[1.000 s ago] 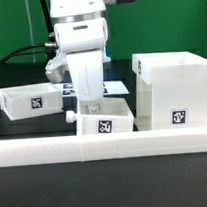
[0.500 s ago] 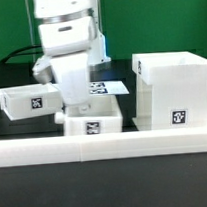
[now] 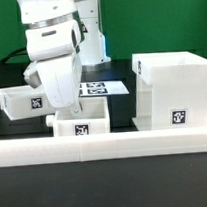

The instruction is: Assemble drawer

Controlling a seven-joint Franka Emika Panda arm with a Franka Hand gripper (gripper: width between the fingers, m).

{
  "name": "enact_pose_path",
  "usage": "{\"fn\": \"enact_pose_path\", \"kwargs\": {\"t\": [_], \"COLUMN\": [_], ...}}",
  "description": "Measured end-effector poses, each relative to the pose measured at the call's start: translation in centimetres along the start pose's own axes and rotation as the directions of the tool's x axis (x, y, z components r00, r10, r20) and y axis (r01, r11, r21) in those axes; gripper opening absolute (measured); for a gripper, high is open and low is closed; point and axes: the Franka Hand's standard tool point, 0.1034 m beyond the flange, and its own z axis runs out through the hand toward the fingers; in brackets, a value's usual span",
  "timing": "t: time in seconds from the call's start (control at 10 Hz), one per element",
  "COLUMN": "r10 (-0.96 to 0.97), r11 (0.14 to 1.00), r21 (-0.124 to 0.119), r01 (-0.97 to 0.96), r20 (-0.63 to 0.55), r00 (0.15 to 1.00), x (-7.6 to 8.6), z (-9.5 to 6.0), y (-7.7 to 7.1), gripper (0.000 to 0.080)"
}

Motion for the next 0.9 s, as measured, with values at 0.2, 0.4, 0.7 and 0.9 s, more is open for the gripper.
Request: {"fn": "enact_pose_path", "kwargs": {"t": [0.2, 0.4, 0.7, 0.9], "r10": [-0.014, -0.018, -0.065, -0.1], "r11": [1.0, 1.0, 0.998, 0.995], "r21": [0.003, 0.002, -0.016, -0.018], "r01": [0.014, 0.018, 0.065, 0.1], "r20": [0.003, 0.003, 0.002, 0.005], "r00": [1.0, 1.0, 0.998, 0.995], "x": [0.2, 0.2, 2.1, 3.2], "z": [0.1, 0.2, 0.6, 0.6], "y": [0.0, -0.2, -0.5, -0.1], "gripper": [0.0041, 0.0041, 0.0041, 0.0041]}}
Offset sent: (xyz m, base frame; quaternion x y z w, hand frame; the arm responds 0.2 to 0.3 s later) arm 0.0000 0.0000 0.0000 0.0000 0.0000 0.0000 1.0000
